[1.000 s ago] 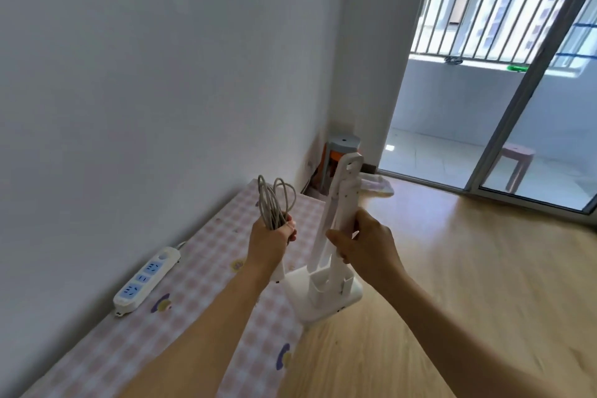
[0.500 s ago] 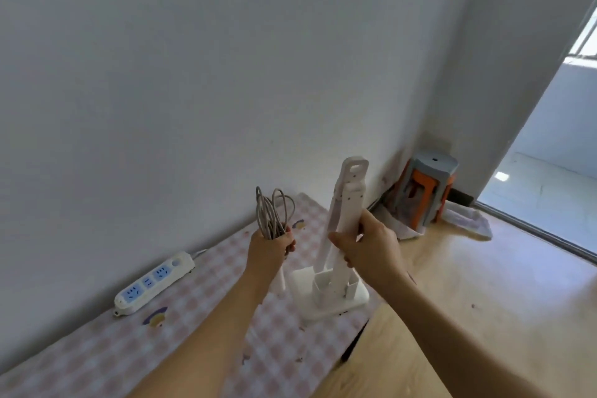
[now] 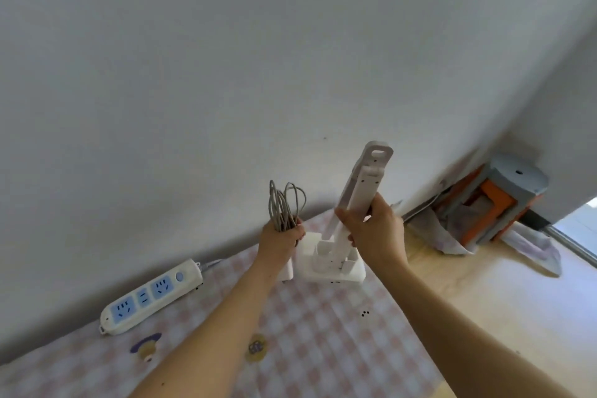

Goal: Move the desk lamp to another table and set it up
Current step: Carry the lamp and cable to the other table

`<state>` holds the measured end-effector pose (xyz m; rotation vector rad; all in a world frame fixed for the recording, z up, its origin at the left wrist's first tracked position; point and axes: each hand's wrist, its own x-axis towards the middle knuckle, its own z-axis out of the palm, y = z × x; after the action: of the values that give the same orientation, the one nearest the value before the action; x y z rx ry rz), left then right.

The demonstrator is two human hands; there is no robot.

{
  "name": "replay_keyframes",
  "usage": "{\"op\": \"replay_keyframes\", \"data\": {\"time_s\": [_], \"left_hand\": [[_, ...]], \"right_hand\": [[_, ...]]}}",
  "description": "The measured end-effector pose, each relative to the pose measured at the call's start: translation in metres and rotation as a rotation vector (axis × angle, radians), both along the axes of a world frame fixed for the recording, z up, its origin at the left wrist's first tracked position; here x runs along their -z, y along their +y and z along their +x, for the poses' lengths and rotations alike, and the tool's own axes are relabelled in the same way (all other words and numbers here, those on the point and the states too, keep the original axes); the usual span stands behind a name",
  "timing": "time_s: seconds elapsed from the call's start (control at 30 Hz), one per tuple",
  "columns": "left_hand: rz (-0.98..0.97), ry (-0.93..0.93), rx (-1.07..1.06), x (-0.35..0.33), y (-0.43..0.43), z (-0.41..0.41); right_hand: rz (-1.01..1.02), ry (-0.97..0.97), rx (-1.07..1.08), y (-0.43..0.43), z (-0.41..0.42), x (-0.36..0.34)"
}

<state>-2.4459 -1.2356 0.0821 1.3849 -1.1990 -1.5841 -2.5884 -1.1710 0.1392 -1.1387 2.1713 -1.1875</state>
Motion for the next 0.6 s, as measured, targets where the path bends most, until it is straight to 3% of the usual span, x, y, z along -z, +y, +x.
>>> {"op": "replay_keyframes", "data": {"time_s": [0.6], "left_hand": [[0.078, 0.119, -0.071, 0.017, -0.045, -0.005]], "right_hand": [[-0.085, 0.021, 0.136, -0.061, 0.007, 0.03]]}}
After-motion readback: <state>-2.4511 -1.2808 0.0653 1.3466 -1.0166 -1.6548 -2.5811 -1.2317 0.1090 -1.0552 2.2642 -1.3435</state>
